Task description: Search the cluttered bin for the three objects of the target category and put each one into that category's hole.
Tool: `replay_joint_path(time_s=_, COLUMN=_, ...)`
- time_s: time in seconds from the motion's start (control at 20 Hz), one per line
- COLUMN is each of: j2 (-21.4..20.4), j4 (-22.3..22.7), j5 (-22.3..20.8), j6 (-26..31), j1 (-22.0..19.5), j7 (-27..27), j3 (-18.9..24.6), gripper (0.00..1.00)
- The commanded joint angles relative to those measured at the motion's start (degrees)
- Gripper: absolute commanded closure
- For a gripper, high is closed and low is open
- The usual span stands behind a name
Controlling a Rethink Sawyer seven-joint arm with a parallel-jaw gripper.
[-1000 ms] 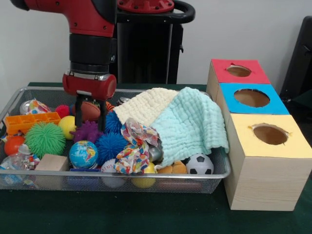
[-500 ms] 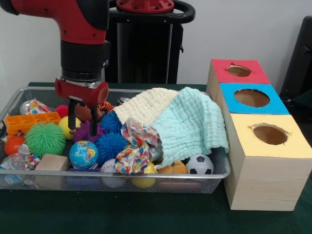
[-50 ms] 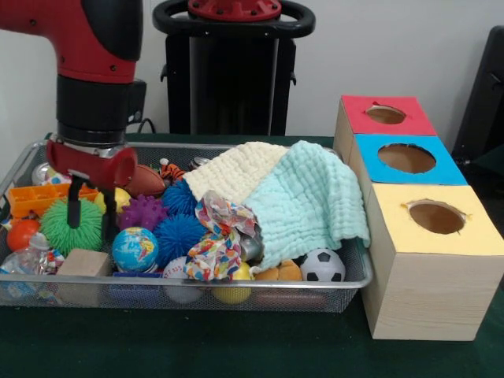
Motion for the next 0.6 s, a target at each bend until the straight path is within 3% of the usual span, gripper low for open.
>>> replay_joint_path(time_s=0.05, j2=3.6, j4=-7.5, j5=-0.3, j6=8.4, j1=-2.3, j7=-7.3, j3=2.9, gripper=0.00)
replay_joint_path(time_s=0.6, j2=5.2, j4=-8.0, j5=-1.5, j6=9.6, j1=-4.2, j7=-8.7, j3=3.2, gripper=0.00)
